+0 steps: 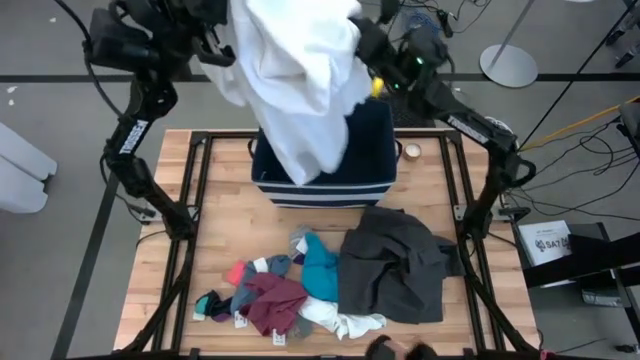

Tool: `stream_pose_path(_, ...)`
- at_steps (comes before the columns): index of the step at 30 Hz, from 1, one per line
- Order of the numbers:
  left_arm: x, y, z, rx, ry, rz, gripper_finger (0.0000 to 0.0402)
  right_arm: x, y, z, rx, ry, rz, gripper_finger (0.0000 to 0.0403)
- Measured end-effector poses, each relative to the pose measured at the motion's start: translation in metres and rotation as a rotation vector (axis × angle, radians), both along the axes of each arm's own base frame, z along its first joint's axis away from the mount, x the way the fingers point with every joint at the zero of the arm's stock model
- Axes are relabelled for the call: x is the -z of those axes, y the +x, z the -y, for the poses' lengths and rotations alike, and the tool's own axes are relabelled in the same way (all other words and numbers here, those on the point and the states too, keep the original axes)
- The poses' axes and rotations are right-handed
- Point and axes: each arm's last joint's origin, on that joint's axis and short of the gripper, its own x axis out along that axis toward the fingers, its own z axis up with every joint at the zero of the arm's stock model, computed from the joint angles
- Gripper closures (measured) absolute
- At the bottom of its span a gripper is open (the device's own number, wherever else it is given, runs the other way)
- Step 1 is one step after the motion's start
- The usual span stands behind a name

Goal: Sort clothes
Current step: Put the white shirt into the blue bin

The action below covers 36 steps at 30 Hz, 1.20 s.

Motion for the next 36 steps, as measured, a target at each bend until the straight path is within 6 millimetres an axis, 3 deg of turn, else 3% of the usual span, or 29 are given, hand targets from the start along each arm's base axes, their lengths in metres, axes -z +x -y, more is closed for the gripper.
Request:
stream_pose_path(3, 0.002, -0.003, -0.010, 0.027, -0.031, -0.037, 0.0402, 0.003, -0.001, 0.012, -0.044, 0.109, -0.060, 0.0403)
stream_pose_path(6, 0.005, -0.003, -0.015, 0.087, -0.046, -0.088, 0.0402, 0.006, -0.004, 0.008, -0.082, 0.199, -0.127, 0.0403)
stream_pose_path(10, 0.009, 0.000, -0.016, 0.129, -0.044, -0.154, 0.0402, 0.010, -0.013, -0.013, -0.135, 0.296, -0.271, 0.0403)
stream_pose_path(17, 0.009, 0.002, -0.011, 0.181, -0.012, -0.179, 0.0402, -0.010, -0.048, -0.069, -0.235, 0.300, -0.365, 0.0403)
stream_pose_path(21, 0.009, 0.003, -0.009, 0.194, -0.018, -0.180, 0.0402, -0.008, -0.057, -0.081, -0.270, 0.387, -0.409, 0.0403)
stream_pose_path(27, 0.012, 0.012, -0.006, 0.240, -0.044, -0.202, 0.0402, 0.048, -0.033, -0.071, -0.263, 0.571, -0.615, 0.0403)
stream_pose_path(32, 0.020, 0.021, -0.011, 0.239, -0.097, -0.267, 0.0402, 0.107, -0.008, -0.060, -0.256, 0.633, -0.665, 0.0403)
stream_pose_path(36, 0.032, 0.033, -0.019, 0.179, -0.158, -0.352, 0.0402, 0.147, -0.001, -0.055, -0.235, 0.678, -0.735, 0.0403)
